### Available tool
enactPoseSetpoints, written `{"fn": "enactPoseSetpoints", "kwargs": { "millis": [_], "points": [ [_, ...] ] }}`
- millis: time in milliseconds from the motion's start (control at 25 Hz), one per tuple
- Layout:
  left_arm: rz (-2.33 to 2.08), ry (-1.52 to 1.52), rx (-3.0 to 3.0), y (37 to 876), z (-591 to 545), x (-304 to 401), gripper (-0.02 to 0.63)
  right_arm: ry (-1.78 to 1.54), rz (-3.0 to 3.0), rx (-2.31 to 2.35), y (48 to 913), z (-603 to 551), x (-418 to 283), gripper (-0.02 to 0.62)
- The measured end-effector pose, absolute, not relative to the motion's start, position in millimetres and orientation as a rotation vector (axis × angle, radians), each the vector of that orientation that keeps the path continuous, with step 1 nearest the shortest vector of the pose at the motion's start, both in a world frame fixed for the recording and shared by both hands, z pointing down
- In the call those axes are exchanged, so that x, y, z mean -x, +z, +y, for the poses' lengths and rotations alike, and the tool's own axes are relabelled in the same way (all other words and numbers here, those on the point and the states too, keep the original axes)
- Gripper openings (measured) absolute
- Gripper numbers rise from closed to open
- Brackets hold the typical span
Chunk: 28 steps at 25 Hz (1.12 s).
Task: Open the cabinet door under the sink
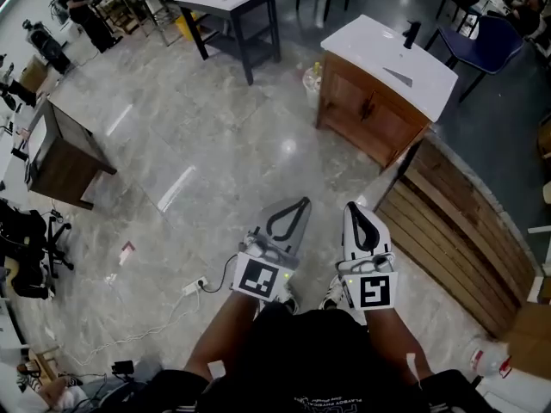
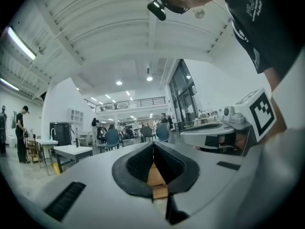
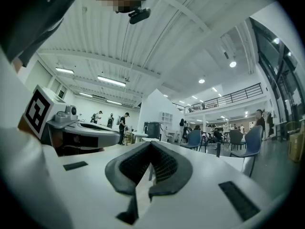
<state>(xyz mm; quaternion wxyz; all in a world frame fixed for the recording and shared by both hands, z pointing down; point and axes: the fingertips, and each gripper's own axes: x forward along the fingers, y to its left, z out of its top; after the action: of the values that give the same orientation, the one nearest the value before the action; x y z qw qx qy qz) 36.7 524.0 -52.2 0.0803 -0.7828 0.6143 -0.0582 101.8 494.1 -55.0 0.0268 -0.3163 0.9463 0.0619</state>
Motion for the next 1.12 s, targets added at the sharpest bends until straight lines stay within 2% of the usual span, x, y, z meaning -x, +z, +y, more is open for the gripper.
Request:
{"fn": "enactPoseSetpoints", "kwargs": {
  "millis": [200, 520, 1120],
  "points": [
    [1.861, -0.030, 2.373, -58.7, 526.1, -11.9, 0.021, 0.182, 2.934, 1.038, -50.5, 498.9, -87.8, 0.014],
    [1.827, 0.056, 2.456, -60.0, 535.2, -11.6, 0.021, 0.217, 2.925, 1.174, -47.9, 511.2, -94.6, 0.014],
    [1.858, -0.058, 2.463, -39.5, 462.1, -4.7, 0.021, 0.131, 2.884, 1.174, -42.4, 437.1, -89.6, 0.014]
  ]
}}
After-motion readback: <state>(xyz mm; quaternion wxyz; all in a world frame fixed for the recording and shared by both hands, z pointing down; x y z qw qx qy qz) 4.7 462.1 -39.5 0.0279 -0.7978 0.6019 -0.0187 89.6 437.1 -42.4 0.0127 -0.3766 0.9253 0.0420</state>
